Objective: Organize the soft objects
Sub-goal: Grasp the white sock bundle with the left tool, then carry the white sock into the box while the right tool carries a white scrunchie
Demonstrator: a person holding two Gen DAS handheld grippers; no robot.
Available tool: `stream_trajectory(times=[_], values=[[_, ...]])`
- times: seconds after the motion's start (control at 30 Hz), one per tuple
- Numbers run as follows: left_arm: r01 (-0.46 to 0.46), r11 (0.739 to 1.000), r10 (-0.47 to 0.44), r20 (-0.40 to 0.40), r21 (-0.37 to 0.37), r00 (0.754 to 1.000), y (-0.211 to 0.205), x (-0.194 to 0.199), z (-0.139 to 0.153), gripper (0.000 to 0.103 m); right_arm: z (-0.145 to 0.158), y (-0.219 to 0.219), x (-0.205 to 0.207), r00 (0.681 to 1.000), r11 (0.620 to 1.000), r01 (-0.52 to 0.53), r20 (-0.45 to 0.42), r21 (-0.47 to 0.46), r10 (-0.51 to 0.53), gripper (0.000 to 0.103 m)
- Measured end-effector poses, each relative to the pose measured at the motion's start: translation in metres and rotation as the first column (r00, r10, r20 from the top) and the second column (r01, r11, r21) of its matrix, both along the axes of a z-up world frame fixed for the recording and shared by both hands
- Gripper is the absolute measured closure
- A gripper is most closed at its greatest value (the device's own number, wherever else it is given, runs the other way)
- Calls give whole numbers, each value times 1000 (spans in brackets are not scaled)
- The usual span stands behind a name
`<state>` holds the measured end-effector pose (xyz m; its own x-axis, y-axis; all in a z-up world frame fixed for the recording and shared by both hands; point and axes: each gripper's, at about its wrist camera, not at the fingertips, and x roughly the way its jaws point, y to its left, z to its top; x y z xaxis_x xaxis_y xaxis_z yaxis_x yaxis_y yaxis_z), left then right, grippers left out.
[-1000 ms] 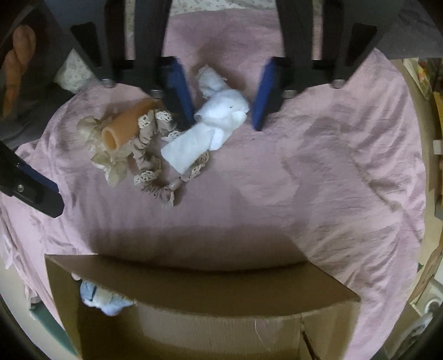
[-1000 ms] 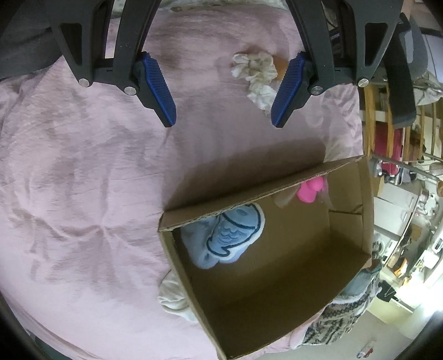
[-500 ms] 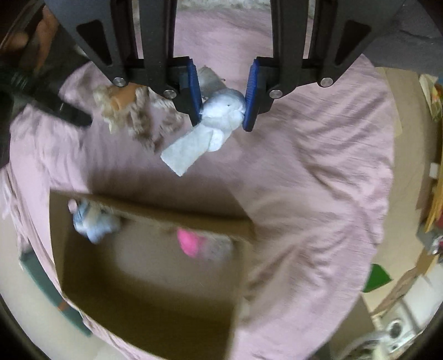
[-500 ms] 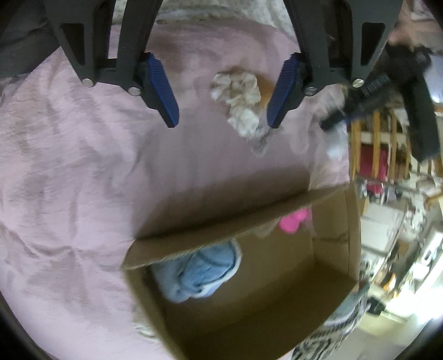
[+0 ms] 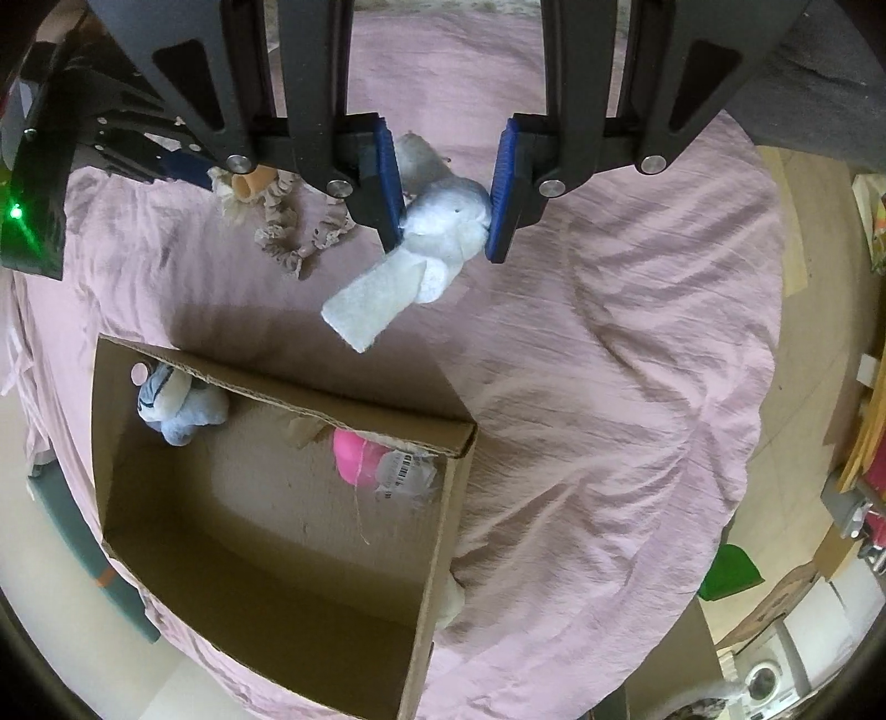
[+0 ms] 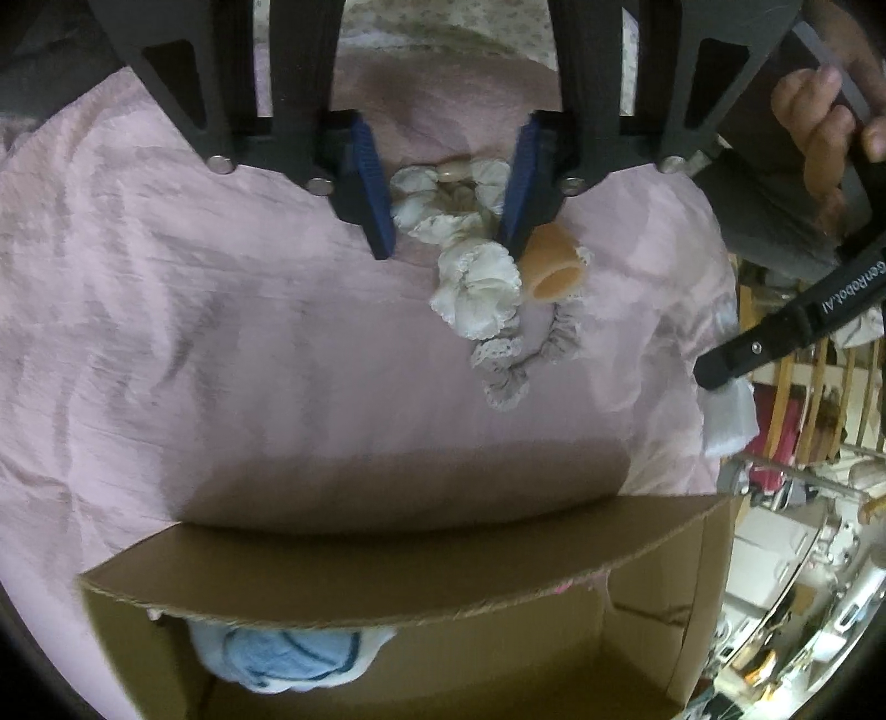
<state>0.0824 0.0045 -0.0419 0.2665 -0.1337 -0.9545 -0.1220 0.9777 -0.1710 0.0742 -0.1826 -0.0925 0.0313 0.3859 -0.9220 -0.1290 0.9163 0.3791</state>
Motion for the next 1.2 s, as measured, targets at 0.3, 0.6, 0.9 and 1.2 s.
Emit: stream_trajectory(times=[0.3,0.6,0.9,1.2], values=[[-11,1000,11,20,24,1000,0,-1,3,77,23,-8,-5,996,999,19,84,29,-21,91],[-34,999,29,171,25,985,2,-8,38,77,80,-44,-6,951,978,115,266,177,-160,91],[-7,1000,-1,282,28,959,-1,19,80,77,125,-60,16,894,970,102,408,223,-188,91],[90,992,-112,299,86,947,-34,68,69,77,111,-48,65,899,977,105,403,186,-173,91]])
